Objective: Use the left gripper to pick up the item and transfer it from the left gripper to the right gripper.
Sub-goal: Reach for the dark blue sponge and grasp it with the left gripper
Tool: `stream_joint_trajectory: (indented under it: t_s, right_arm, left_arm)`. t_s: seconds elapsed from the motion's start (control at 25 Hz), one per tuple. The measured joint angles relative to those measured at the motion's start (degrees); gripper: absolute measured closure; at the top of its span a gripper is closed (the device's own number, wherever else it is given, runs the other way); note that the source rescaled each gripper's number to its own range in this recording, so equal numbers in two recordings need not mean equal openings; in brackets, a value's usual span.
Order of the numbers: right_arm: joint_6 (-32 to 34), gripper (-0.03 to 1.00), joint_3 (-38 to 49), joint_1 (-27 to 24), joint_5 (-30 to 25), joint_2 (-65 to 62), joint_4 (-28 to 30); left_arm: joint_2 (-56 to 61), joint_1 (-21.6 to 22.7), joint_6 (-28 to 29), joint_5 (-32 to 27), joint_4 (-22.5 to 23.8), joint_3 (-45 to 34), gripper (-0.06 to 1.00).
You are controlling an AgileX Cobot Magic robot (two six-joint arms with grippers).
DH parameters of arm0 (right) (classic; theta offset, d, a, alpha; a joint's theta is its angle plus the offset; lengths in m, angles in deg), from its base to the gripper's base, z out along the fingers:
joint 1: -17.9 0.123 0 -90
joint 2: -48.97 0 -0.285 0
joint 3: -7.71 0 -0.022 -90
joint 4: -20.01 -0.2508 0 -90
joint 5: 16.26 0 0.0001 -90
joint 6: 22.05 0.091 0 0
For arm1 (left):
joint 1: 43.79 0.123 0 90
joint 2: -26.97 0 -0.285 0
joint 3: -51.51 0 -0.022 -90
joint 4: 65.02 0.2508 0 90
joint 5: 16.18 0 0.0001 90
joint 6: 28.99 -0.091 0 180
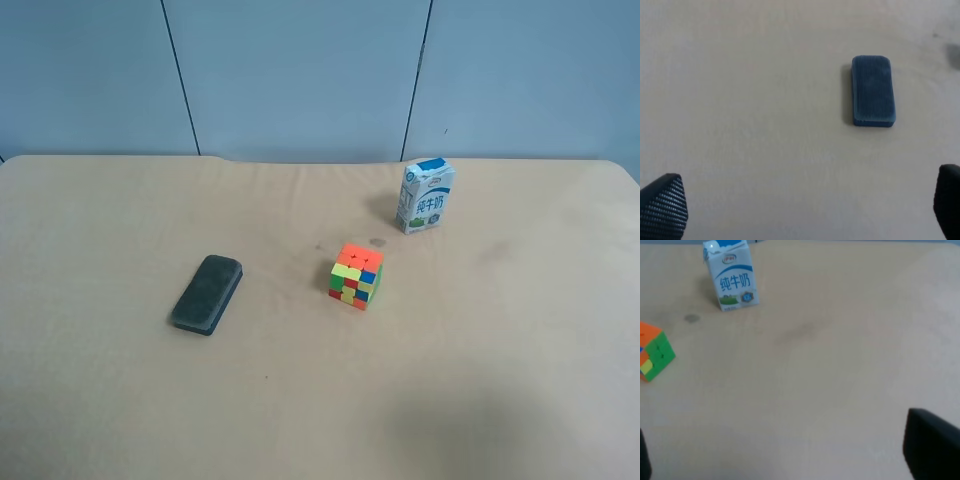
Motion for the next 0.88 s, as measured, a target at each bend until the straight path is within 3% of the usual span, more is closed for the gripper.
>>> stream_joint_trajectory:
  t_s: [0.88]
  right_arm:
    - [0.0, -0.02, 0.0, 0.0, 0.0, 0.0, 0.0]
  left_arm:
    - [-0.3, 0.0, 0.0, 0.0, 0.0, 0.0, -0.05]
